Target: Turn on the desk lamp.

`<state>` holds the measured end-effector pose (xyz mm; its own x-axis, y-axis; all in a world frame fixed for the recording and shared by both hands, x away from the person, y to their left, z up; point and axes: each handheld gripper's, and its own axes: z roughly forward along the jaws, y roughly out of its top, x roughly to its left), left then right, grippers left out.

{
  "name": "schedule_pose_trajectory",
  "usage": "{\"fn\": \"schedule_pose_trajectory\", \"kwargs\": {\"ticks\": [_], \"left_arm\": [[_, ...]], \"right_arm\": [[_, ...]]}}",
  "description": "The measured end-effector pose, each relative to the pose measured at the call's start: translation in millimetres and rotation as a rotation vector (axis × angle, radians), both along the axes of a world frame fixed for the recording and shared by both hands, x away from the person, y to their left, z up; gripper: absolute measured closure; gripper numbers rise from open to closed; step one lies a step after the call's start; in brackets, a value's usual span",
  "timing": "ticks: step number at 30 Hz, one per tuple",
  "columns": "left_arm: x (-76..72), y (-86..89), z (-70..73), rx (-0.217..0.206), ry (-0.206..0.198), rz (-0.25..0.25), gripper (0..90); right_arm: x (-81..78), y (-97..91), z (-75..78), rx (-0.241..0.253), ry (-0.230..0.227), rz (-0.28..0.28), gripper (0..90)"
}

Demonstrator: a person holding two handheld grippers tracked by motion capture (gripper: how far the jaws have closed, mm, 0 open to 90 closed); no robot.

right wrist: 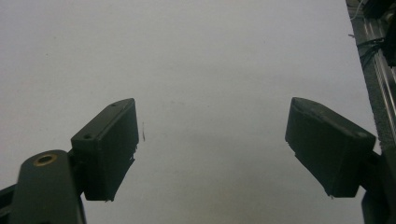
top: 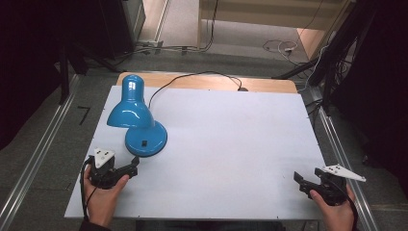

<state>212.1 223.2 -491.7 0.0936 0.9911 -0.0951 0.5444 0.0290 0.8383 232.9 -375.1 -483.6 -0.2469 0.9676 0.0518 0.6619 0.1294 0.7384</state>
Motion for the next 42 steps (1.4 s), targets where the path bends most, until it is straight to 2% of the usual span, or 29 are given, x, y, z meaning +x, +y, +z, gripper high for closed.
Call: {"fn": "schedule_pose_trajectory", "kwargs": {"ticks": [42], "left_arm": [[19.5, -4.1, -3.7, 0.008, -0.008, -0.002, 14.5]], "right_arm": [[3.2, 0.4, -2.4, 0.002, 0.012, -0.002, 15.9]]}}
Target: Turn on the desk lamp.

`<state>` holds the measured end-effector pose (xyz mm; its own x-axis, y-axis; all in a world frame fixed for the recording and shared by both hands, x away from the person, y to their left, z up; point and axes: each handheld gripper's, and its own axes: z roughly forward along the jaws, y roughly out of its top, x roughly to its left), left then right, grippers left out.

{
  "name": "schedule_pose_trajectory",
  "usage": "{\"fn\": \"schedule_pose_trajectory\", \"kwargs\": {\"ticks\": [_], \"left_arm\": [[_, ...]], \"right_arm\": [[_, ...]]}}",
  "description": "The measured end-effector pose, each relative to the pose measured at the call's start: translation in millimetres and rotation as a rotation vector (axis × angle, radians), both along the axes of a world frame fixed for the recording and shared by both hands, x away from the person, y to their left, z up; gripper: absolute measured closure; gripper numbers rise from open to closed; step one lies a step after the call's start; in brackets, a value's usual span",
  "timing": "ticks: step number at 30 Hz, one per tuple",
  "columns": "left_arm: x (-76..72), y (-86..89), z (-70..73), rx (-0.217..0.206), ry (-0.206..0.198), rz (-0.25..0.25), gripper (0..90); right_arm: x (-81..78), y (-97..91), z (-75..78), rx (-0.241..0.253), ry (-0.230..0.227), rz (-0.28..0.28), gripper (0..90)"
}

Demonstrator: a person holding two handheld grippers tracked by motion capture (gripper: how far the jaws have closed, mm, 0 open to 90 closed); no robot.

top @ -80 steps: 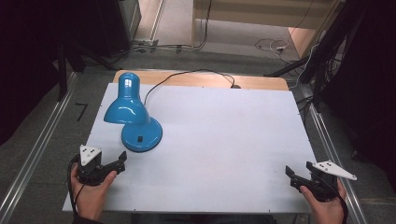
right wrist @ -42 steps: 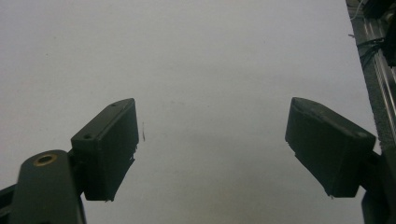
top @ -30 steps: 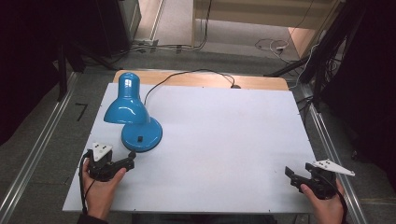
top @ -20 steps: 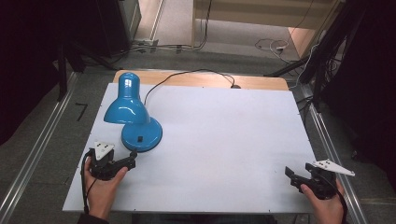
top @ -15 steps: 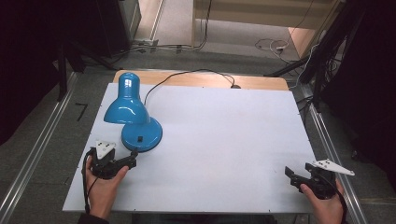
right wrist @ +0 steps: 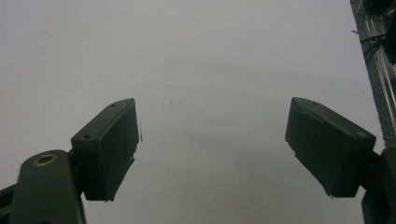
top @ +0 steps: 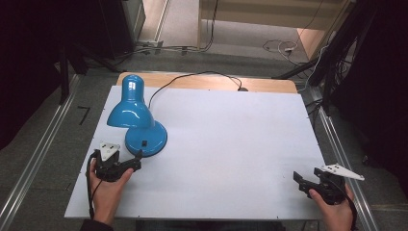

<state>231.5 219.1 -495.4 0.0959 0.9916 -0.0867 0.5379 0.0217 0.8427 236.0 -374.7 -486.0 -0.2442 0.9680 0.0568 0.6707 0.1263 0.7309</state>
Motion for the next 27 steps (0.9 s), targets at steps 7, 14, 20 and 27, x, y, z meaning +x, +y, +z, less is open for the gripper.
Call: {"fn": "schedule_pose_trajectory", "kwargs": {"ticks": [7, 14, 20, 27], "left_arm": [[3.2, -0.6, -0.6, -0.003, -0.001, -0.005, 15.9], [9.9, -0.9, -2.4, 0.015, -0.002, -0.002, 16.2], [13.1, -2.3, -2.9, 0.014, -0.004, 0.000, 16.2], [15.0, -3.7, -3.5, 0.013, -0.004, -0.005, 17.0]], "right_arm": [[0.0, 0.9, -0.3, -0.007, 0.001, -0.001, 15.9], [0.0, 0.6, -0.7, -0.007, 0.006, -0.001, 15.9], [0.0, 0.8, -0.7, -0.008, 0.004, -0.001, 15.9], [-0.2, 0.5, -0.5, -0.007, -0.001, 0.000, 15.9]]}}
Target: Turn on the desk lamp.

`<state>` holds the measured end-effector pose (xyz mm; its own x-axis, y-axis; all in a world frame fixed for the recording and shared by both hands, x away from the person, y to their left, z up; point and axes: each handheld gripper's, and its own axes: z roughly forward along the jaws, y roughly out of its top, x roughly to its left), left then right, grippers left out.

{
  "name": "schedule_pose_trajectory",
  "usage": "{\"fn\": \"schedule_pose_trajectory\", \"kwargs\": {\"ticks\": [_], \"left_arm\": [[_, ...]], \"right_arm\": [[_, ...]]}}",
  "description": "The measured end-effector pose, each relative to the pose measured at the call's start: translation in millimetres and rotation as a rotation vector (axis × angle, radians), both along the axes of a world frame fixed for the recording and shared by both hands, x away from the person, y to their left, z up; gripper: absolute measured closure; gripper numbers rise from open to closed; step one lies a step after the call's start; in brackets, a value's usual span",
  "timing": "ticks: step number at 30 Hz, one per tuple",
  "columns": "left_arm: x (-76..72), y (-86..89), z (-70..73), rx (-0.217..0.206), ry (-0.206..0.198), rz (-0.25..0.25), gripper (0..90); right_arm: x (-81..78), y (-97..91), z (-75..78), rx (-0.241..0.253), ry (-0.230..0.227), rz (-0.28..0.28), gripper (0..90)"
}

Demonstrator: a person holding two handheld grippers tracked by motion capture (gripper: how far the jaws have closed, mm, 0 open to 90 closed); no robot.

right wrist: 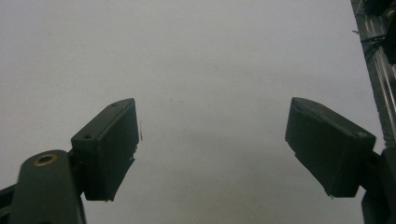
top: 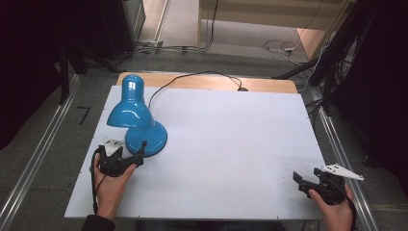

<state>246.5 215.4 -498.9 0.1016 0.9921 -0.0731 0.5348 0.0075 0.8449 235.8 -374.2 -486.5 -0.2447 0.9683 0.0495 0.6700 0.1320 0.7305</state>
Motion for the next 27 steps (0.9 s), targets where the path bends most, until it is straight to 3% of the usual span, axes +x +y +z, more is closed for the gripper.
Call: {"fn": "schedule_pose_trajectory", "kwargs": {"ticks": [15, 27], "left_arm": [[3.1, -0.5, 0.9, -0.006, -0.007, 0.002, 20.3], [7.3, -2.1, 2.2, -0.015, -0.004, -0.007, 29.2]], "right_arm": [[-0.1, 0.8, 0.0, 0.000, 0.003, 0.000, 15.9], [-0.4, 1.0, 0.1, -0.003, 0.001, 0.006, 16.1]]}}
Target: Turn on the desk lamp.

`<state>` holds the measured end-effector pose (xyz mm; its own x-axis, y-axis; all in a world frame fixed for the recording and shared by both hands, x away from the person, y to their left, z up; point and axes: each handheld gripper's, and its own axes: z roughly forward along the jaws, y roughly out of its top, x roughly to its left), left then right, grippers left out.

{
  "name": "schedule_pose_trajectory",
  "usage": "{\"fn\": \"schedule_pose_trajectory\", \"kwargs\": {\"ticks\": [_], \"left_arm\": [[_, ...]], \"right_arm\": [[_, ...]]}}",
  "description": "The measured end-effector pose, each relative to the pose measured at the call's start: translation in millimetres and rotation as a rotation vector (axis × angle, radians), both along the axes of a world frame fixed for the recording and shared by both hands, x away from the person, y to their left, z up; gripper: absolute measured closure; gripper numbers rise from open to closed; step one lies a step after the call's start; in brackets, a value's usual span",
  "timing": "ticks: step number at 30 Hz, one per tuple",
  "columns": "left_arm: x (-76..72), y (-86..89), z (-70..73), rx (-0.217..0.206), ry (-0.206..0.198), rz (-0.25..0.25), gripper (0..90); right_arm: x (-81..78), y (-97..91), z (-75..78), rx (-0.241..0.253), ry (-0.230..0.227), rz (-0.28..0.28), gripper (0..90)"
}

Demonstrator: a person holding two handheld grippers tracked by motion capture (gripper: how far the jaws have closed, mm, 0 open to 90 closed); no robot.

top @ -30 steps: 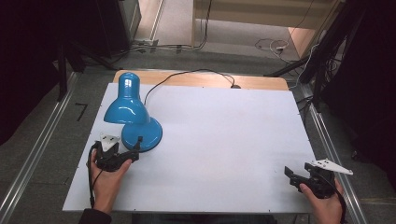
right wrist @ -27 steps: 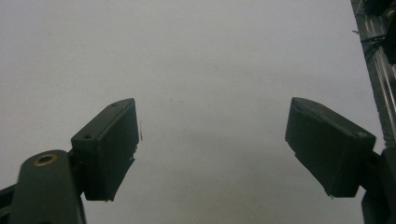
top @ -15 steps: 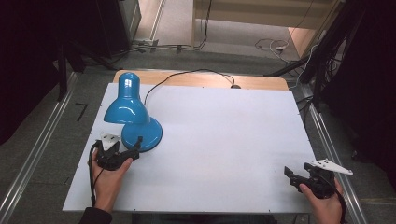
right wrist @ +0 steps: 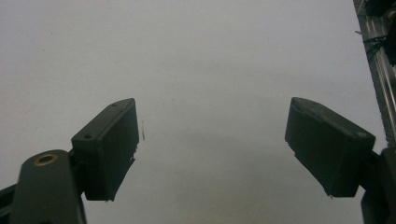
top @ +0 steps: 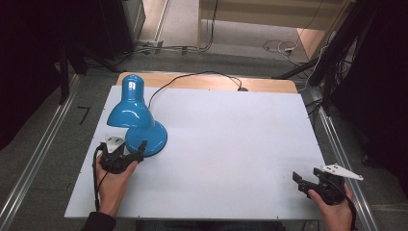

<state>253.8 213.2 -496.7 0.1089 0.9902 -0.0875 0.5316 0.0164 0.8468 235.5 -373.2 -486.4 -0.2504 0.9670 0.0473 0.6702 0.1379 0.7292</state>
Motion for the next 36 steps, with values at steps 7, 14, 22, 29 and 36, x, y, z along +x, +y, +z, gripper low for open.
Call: {"fn": "schedule_pose_trajectory", "kwargs": {"ticks": [7, 14, 22, 29, 36], "left_arm": [[2.8, -0.3, 0.1, -0.008, 0.005, -0.016, 39.1], [5.0, -0.7, 0.0, -0.027, 0.017, -0.050, 54.8], [8.9, -1.6, -0.8, -0.035, 0.020, -0.051, 65.5], [11.3, -3.8, -0.8, -0.036, 0.016, -0.053, 70.5], [14.0, -5.0, -1.3, -0.041, 0.021, -0.066, 80.4]], "right_arm": [[0.2, 0.0, -0.1, 0.000, 0.001, 0.000, 16.1], [0.2, -0.1, -0.2, 0.000, 0.001, 0.002, 16.1], [0.3, 0.1, -0.3, 0.001, 0.000, 0.003, 16.1], [0.8, 0.3, -0.6, 0.001, 0.002, 0.002, 16.1], [0.7, 0.2, -0.5, 0.000, 0.001, 0.003, 16.1]]}}
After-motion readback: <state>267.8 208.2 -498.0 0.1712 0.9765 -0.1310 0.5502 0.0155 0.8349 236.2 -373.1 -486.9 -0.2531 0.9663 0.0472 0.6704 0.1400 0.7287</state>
